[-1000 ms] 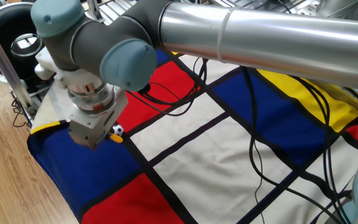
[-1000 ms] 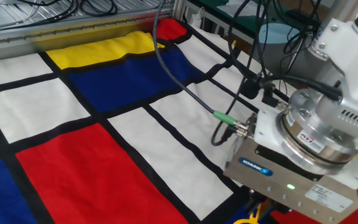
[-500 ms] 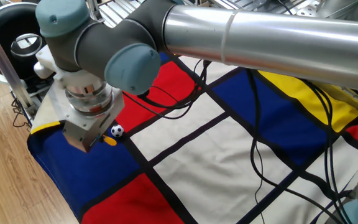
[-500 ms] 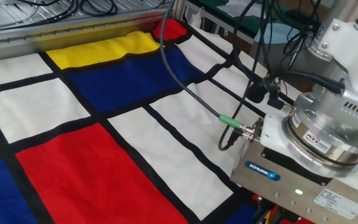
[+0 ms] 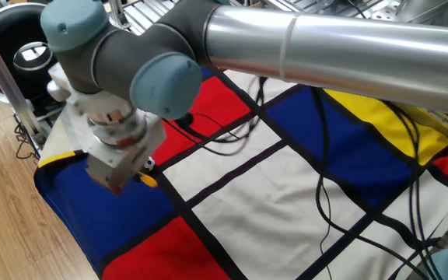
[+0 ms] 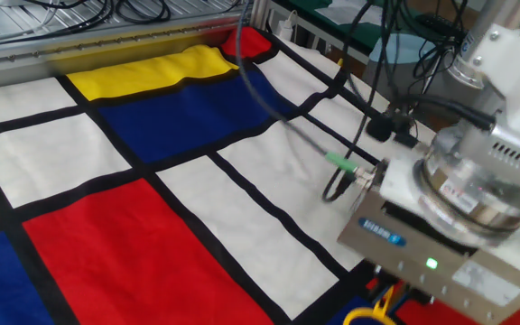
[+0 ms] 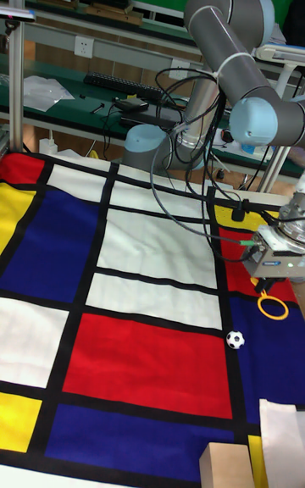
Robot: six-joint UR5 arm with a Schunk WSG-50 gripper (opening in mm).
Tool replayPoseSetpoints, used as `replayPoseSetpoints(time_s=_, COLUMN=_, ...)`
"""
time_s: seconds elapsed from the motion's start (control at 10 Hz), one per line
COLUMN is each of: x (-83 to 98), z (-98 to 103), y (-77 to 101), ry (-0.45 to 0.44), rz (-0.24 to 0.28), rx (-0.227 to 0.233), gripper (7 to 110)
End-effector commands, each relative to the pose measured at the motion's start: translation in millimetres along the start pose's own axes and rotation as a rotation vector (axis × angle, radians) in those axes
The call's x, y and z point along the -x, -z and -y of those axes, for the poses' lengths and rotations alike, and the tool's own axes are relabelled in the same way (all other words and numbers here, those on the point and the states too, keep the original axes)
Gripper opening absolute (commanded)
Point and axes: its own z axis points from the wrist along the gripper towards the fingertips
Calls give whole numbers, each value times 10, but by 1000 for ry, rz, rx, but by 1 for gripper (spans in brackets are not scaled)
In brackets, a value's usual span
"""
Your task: Remove the bubble ring from the ball
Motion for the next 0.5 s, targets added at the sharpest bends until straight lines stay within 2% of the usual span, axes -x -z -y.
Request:
replayPoseSetpoints(time_s=0.0, x=-419, z=-1, y=-117, ry=-16, rz=-22, rx=15, gripper=7)
replayPoseSetpoints(time_s=0.2, x=-553, z=-18, y=-372, ry=-19, rz=7, rx=33, gripper=7)
replayPoseSetpoints(time_s=0.3, x=-612, z=33, y=-443, ry=-30, rz=-10, rx=24, gripper=7)
replayPoseSetpoints(time_s=0.4, x=-658, z=17, y=-466, ry=-40, rz=-29, rx=36, gripper=7)
